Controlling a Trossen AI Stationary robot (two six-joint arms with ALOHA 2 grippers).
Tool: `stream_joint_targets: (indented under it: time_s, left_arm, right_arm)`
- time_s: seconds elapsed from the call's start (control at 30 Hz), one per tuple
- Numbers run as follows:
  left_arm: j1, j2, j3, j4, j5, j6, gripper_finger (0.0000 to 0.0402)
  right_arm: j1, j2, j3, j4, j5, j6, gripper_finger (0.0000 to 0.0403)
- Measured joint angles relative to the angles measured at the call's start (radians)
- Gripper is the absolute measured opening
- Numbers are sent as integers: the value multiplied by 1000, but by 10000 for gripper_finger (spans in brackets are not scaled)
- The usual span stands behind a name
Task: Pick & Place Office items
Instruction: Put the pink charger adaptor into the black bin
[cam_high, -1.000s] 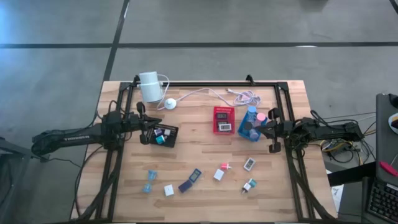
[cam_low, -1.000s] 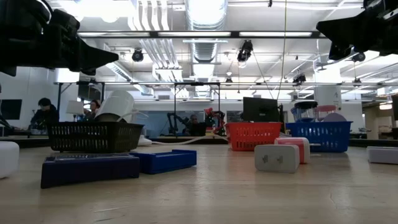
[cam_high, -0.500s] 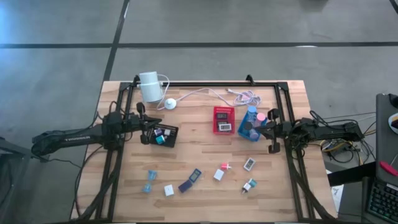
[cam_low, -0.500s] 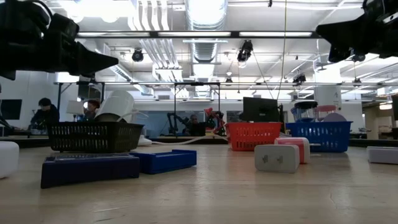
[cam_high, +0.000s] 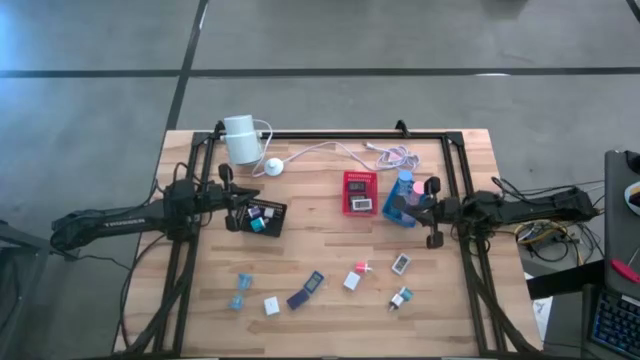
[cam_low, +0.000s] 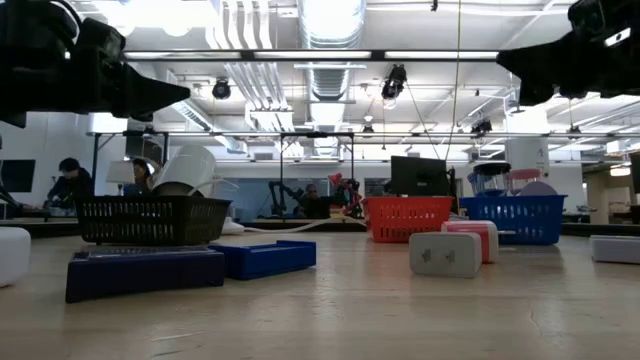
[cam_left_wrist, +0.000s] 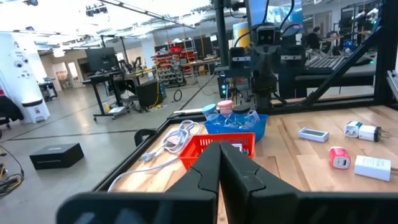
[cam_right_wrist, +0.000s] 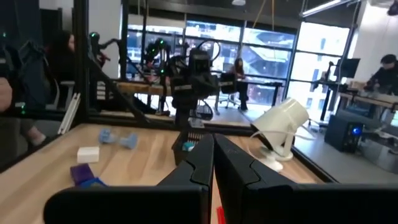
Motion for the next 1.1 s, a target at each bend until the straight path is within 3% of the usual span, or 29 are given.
stream_joint_targets:
  time_s: [0.13, 0.27, 0.5, 0.63, 0.87, 1.1]
  left_arm:
    - [0, 0, 0, 6, 0, -10, 14]
    - [0, 0, 0, 6, 0, -15, 14]
    - [0, 0, 0, 5, 0, -18, 14]
    - [0, 0, 0, 5, 0, -26, 12]
    - [0, 0, 0, 1, 0, -30, 14]
    - [0, 0, 0, -6, 0, -30, 14]
  right_arm:
    - [0, 128, 30, 70, -3, 10, 9]
    - [0, 264, 146, 14, -36, 69, 22]
    - [0, 528, 462, -449, -74, 177, 88]
    - [16, 680, 591, -598, -82, 207, 131]
    - [101, 936, 703, -630, -136, 248, 189]
    - [142, 1145, 753, -630, -184, 271, 195]
